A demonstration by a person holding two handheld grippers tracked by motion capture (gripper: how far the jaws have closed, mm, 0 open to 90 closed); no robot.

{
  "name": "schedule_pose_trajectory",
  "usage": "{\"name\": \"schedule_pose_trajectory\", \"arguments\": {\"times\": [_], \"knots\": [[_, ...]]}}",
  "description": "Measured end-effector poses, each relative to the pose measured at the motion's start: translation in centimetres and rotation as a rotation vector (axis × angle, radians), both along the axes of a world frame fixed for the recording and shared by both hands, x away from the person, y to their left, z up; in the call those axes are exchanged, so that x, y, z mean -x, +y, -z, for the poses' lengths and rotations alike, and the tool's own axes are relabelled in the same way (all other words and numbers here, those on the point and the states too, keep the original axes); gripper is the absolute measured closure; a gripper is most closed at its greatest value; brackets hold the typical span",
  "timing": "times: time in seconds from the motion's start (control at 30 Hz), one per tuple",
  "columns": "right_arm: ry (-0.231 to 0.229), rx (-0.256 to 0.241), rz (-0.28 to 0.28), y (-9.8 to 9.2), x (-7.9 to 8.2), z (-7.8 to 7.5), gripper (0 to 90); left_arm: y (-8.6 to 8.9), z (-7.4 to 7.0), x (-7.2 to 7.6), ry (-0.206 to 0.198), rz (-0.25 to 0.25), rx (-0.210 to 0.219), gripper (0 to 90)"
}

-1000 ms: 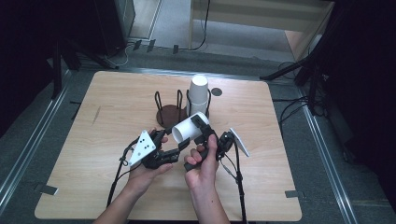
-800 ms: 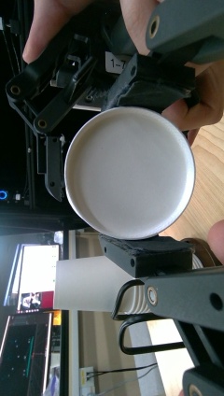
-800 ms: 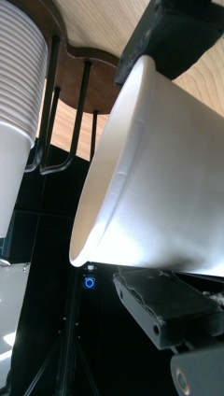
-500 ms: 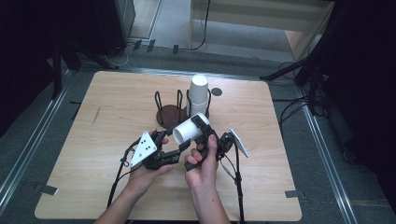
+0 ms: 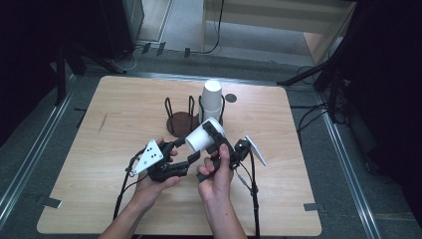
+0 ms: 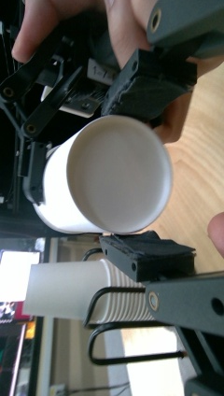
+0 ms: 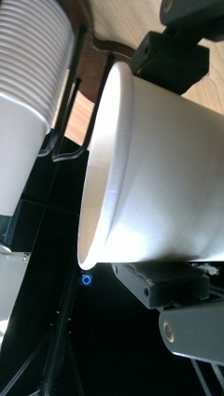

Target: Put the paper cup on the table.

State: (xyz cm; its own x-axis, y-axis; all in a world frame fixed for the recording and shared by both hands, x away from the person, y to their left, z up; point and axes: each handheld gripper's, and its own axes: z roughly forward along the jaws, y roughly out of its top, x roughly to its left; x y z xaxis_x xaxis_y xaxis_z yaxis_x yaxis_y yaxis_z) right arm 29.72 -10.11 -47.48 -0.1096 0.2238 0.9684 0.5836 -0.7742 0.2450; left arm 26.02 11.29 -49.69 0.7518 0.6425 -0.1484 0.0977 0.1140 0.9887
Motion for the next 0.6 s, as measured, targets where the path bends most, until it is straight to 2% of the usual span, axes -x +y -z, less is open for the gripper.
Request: {"name": "schedule_pose_trajectory", "arguments": {"times": [0.07, 0.13, 0.17, 0.2, 0.23, 0.27, 0.3, 0.33, 0.4, 0.43, 0.47, 0.5, 0.53, 0.57, 0.6], "knots": [[-0.003, 0.016, 0.004, 0.0, 0.1, -0.2, 22.9, 0.1, -0.1, 0.1, 0.01, 0.007, -0.007, 31.4], [-0.036, 0.059, 0.012, 0.0, 0.1, -0.6, 22.8, 0.3, -0.1, 0.2, 0.022, 0.012, -0.013, 30.3], [-0.054, 0.087, 0.022, 0.1, 0.1, -0.8, 22.8, 0.6, -0.2, 0.2, 0.057, 0.024, 0.0, 26.6], [-0.054, 0.087, 0.022, 0.1, 0.1, -0.8, 22.8, 0.6, -0.2, 0.2, 0.057, 0.024, 0.0, 23.3], [-0.069, 0.115, 0.033, 0.1, -0.1, -1.0, 22.8, 0.8, -0.2, 0.1, 0.087, 0.025, 0.004, 20.4], [-0.069, 0.115, 0.033, 0.1, -0.1, -1.0, 22.8, 0.8, -0.2, 0.1, 0.087, 0.025, 0.004, 17.7], [-0.082, 0.135, 0.042, 0.1, -0.2, -1.0, 22.9, 1.1, -0.3, 0.1, 0.112, 0.023, 0.001, 14.8], [-0.082, 0.135, 0.042, 0.1, -0.2, -1.0, 22.9, 1.1, -0.3, 0.1, 0.112, 0.023, 0.001, 13.5], [-0.103, 0.173, 0.057, 0.1, -0.2, -1.1, 22.9, 1.3, -0.4, 0.0, 0.128, 0.022, 0.002, 11.3], [-0.114, 0.191, 0.064, 0.0, -0.2, -1.1, 22.9, 1.5, -0.5, 0.0, 0.156, 0.021, -0.002, 8.5], [-0.114, 0.191, 0.064, 0.0, -0.2, -1.1, 22.9, 1.5, -0.5, 0.0, 0.156, 0.021, -0.002, 4.9], [-0.131, 0.227, 0.078, -0.1, -0.2, -1.2, 22.9, 1.5, -0.6, -0.1, 0.195, 0.018, -0.017, 1.4], [-0.131, 0.227, 0.078, -0.1, -0.2, -1.2, 22.9, 1.5, -0.6, -0.1, 0.195, 0.018, -0.017, 1.1], [-0.149, 0.264, 0.09, -0.2, -0.3, -1.3, 22.9, 1.6, -0.7, -0.2, 0.221, 0.022, -0.031, 0.4], [-0.149, 0.264, 0.09, -0.2, -0.3, -1.3, 22.9, 1.6, -0.7, -0.2, 0.221, 0.022, -0.031, 0.0]]}}
